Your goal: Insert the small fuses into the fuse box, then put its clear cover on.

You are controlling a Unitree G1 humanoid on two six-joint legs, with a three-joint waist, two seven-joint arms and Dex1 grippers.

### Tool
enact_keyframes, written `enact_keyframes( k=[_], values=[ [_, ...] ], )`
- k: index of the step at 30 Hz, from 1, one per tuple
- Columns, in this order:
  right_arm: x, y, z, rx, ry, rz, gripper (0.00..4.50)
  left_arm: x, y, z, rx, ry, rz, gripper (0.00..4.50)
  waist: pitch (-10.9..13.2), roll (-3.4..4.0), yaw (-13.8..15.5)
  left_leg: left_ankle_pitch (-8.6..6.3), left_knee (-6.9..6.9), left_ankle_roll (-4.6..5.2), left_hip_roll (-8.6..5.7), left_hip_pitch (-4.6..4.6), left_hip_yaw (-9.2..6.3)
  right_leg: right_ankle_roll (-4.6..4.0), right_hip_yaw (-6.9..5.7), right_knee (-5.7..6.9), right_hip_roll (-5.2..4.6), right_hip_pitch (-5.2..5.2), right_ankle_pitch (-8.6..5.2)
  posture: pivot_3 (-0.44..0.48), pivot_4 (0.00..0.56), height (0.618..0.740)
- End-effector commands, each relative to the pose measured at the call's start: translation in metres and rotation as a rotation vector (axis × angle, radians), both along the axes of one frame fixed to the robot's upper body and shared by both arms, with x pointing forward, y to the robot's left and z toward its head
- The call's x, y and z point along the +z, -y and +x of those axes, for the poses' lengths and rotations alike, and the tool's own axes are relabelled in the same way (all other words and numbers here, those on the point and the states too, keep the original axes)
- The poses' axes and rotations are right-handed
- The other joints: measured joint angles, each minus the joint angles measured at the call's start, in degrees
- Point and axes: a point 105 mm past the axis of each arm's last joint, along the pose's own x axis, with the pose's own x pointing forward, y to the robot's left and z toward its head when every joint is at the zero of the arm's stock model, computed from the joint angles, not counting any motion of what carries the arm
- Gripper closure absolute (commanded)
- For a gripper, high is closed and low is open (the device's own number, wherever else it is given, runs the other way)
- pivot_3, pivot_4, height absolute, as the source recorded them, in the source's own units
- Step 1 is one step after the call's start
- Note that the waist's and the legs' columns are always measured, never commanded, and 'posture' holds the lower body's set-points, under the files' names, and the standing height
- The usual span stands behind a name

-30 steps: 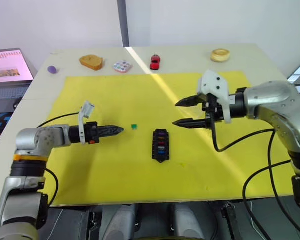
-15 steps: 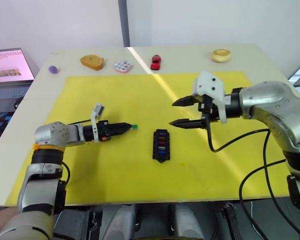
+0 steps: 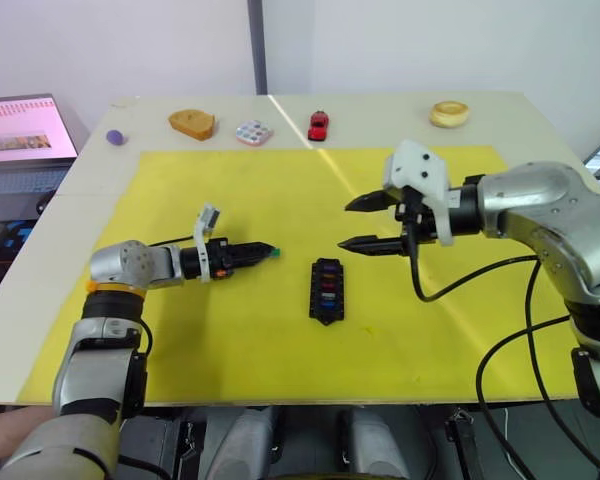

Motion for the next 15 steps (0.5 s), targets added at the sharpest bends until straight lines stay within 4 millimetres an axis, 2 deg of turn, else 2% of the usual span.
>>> enact_keyframes(
  k=[1,15],
  values=[
    [0.015,-0.0033,-0.0036,0.02,0.068,0.014,1.33,-0.0101,0.0061,0.0004,-0.003,-0.01,0.03,2.3,0.0,0.0,0.09,0.0,0.01,0.0,0.0,0.02,0.0,0.0,0.0,0.0,0.0,0.0,0.0,0.0,0.15,0.74],
    [0.0132,-0.0039,-0.0049,0.03,0.068,-0.002,1.33,-0.0167,0.012,0.0036,-0.006,-0.002,0.038,2.3,-0.02,0.0,0.69,0.0,0.07,0.0,-0.04,0.06,-0.08,0.0,-0.05,-0.01,-0.02,0.0,0.0,0.0,0.15,0.74]
  ],
)
